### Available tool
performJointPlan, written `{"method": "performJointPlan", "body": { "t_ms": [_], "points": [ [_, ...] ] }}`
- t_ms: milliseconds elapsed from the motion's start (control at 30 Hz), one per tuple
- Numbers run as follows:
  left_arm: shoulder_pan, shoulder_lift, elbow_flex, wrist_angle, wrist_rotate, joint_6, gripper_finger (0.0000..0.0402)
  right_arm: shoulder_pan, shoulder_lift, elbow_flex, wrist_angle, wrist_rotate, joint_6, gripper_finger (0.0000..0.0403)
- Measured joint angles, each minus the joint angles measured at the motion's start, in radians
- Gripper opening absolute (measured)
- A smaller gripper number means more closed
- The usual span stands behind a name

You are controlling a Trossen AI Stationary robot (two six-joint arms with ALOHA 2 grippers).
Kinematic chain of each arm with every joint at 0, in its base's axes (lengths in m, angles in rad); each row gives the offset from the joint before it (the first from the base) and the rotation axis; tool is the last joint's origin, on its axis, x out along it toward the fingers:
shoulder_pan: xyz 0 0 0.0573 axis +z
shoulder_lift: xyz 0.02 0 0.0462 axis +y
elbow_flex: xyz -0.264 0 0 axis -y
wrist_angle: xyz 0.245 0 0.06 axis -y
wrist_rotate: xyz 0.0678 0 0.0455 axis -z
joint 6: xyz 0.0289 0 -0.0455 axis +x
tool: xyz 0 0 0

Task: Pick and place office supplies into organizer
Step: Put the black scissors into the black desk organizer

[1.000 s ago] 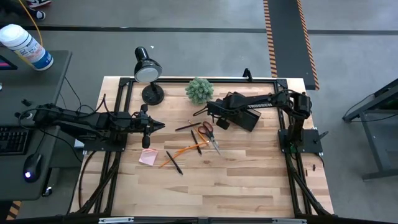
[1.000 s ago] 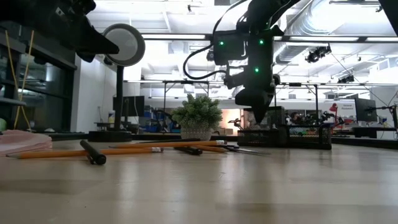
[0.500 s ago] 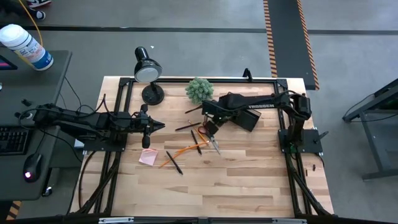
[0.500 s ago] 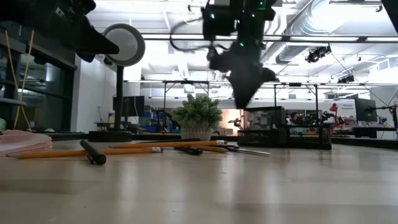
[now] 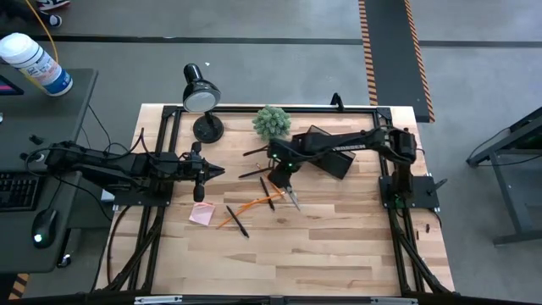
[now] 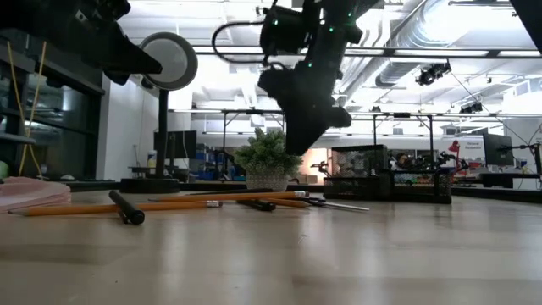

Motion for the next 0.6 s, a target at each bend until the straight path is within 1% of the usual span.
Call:
{"method": "performJointPlan", "body": {
  "t_ms": [333, 500, 600],
  "points": [
    [0.0, 0.0, 0.0, 0.0, 0.0, 0.0, 0.0024, -0.001, 0.078, -0.001, 0.084, 0.005, -0.002, 0.016],
    [0.0, 0.0, 0.0, 0.0, 0.0, 0.0, 0.0024, 0.0, 0.103, -0.001, 0.111, 0.06, -0.021, 0.0183],
    [0.0, 0.0, 0.0, 0.0, 0.0, 0.0, 0.0024, 0.001, 0.117, -0.001, 0.113, 0.072, -0.021, 0.0192]
  ]
}}
